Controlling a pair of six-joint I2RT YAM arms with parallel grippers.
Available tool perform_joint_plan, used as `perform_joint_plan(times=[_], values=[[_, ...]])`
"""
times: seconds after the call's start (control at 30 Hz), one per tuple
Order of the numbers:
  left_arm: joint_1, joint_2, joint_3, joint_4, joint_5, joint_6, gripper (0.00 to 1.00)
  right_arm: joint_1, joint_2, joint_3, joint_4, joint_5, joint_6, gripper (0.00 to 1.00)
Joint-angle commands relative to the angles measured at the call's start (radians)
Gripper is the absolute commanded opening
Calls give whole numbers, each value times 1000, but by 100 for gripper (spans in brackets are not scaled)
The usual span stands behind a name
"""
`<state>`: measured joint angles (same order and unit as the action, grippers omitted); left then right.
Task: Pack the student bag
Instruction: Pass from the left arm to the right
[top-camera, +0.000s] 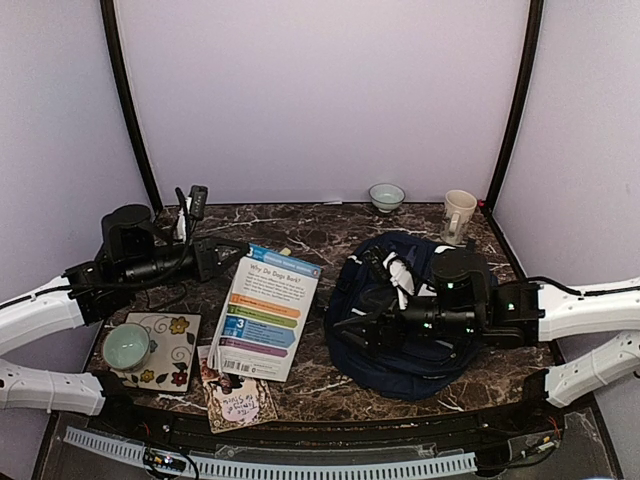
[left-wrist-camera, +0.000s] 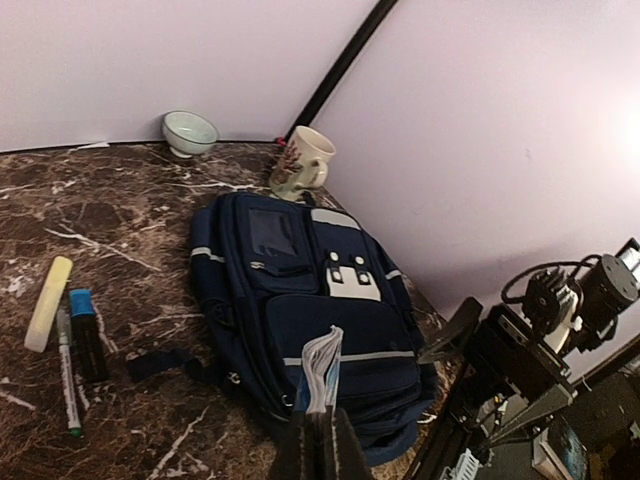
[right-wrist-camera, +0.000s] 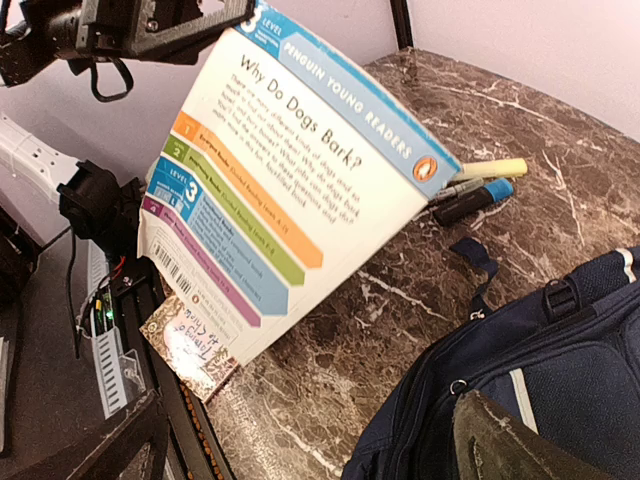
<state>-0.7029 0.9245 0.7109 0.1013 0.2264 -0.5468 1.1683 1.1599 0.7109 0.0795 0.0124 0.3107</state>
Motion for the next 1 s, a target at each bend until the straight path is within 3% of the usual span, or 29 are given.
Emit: perform_joint_plan(times=[0.0, 0.4, 0.53, 0.67, 0.83, 0.97], values=[[-48, 30, 85, 49, 167, 49, 0, -35, -64, -6, 17, -83, -52, 100], [-258, 82, 211, 55, 285, 111, 0, -120, -127, -44, 81, -263, -30, 100], [-296, 92, 226, 56, 285, 126, 0, -124, -134, -58, 143, -404, -30, 96], [-304, 104, 231, 62, 287, 128, 0, -124, -152, -91, 254, -575, -19, 78], [-309, 114, 232, 79, 290, 130, 0, -122, -139, -87, 275, -637, -11, 45], [-312, 124, 234, 89, 287, 133, 0, -121, -105, -75, 281, -670, -10, 33]])
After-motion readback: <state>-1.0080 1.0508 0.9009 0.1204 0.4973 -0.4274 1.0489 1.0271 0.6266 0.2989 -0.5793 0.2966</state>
